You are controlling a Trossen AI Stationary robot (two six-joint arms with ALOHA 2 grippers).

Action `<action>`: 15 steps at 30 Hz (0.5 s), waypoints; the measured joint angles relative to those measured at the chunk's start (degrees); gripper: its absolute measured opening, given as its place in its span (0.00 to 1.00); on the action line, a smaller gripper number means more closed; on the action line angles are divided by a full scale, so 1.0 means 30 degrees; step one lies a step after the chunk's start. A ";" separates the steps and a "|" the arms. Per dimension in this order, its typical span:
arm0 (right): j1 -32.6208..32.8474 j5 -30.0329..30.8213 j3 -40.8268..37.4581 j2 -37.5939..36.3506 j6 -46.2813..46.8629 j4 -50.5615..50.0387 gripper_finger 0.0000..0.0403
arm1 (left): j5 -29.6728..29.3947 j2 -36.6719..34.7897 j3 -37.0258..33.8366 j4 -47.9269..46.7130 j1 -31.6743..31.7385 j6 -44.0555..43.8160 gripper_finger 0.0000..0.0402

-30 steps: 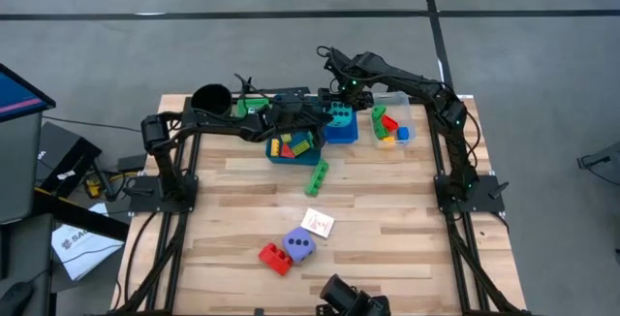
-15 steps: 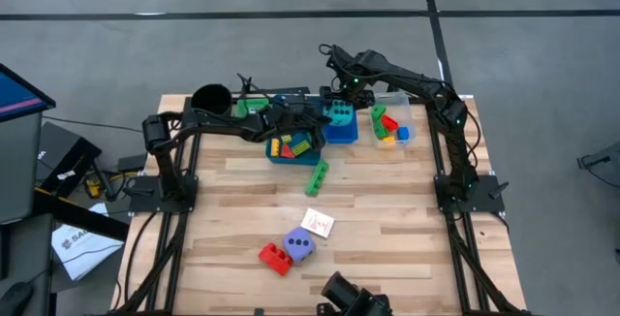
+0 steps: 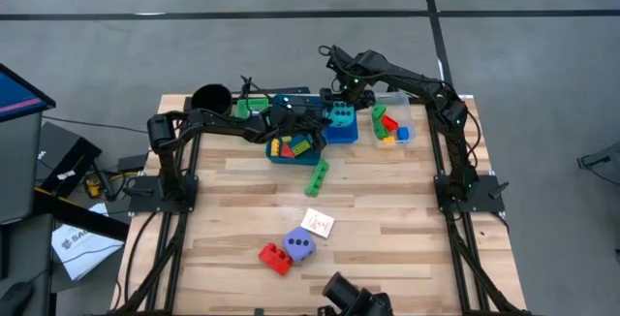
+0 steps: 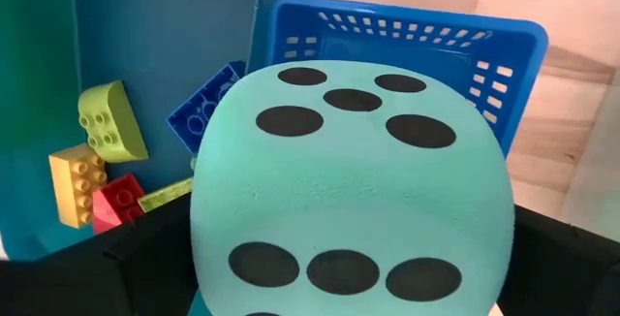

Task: Pick & Place Toys
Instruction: Put the blue dice into the blue bin

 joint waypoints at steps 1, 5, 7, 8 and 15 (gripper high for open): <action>0.0012 -0.0032 0.0000 0.0000 -0.0300 0.0006 0.99 | -0.0007 0.0000 0.0000 0.0031 0.0004 0.0000 0.00; 0.0134 -0.0045 0.0000 0.0000 -0.1597 0.0007 0.99 | -0.0040 0.0000 0.0000 0.0131 0.0004 -0.0004 0.00; 0.0175 -0.0052 0.0000 0.0000 -0.2127 0.0006 0.99 | -0.0076 0.0000 0.0000 0.0124 0.0004 0.0003 0.00; 0.0186 -0.0047 0.0000 0.0000 -0.2314 -0.0006 0.99 | -0.0076 0.0000 0.0000 0.0124 0.0004 -0.0002 0.00; 0.0036 -0.0023 0.0000 0.0000 -0.4077 -0.0030 0.99 | -0.0073 0.0000 0.0000 -0.0045 0.0004 -0.0004 0.00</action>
